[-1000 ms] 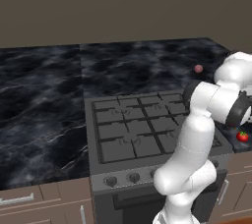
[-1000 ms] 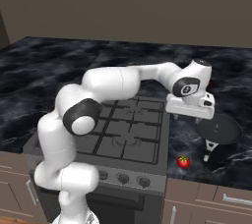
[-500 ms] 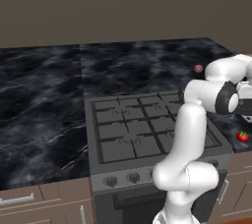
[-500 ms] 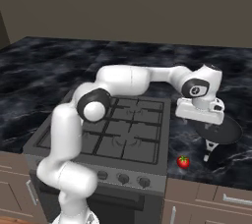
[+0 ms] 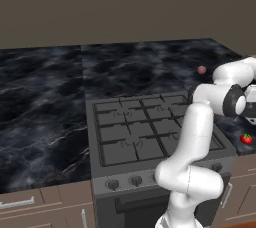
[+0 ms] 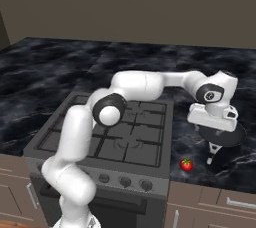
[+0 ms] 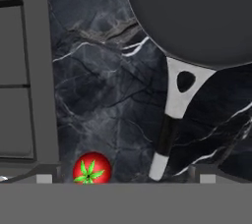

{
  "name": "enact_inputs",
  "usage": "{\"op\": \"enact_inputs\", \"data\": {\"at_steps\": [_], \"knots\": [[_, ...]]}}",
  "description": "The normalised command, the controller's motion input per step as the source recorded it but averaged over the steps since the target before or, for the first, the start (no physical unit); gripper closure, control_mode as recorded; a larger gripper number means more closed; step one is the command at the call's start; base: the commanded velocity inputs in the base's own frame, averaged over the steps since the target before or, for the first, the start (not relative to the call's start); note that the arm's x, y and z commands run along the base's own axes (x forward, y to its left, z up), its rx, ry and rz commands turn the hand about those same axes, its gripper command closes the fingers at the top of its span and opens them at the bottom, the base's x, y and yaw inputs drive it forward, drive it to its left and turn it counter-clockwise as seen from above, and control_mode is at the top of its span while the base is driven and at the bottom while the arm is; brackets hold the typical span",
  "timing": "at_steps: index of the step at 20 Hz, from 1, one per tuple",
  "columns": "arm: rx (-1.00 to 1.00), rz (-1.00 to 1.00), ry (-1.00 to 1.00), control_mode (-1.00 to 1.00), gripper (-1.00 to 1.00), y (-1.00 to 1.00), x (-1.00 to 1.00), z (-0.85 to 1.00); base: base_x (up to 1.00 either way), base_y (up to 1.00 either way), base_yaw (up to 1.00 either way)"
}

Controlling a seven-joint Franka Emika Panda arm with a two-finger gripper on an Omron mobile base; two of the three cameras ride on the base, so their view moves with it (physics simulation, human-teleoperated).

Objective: Place the pan on the rear right burner on the stove. Then place the tomato and the onion in the pan and turn on the rear right burner.

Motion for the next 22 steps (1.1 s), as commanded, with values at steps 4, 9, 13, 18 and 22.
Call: {"op": "enact_inputs", "data": {"at_steps": [4,9,13,18,22], "knots": [[0.0,0.0,0.0,-1.0,-1.0,-0.08,0.0,-0.34,0.0,0.0,0.0],[0.0,0.0,0.0,-1.0,-1.0,-0.08,0.01,-0.34,0.0,0.0,0.0],[0.0,0.0,0.0,-1.0,-1.0,-0.16,0.08,-0.26,0.0,0.0,0.0],[0.0,0.0,0.0,-1.0,-1.0,-0.19,0.06,-0.22,0.0,0.0,0.0],[0.0,0.0,0.0,-1.0,-1.0,-0.16,0.06,-0.24,0.0,0.0,0.0]]}}
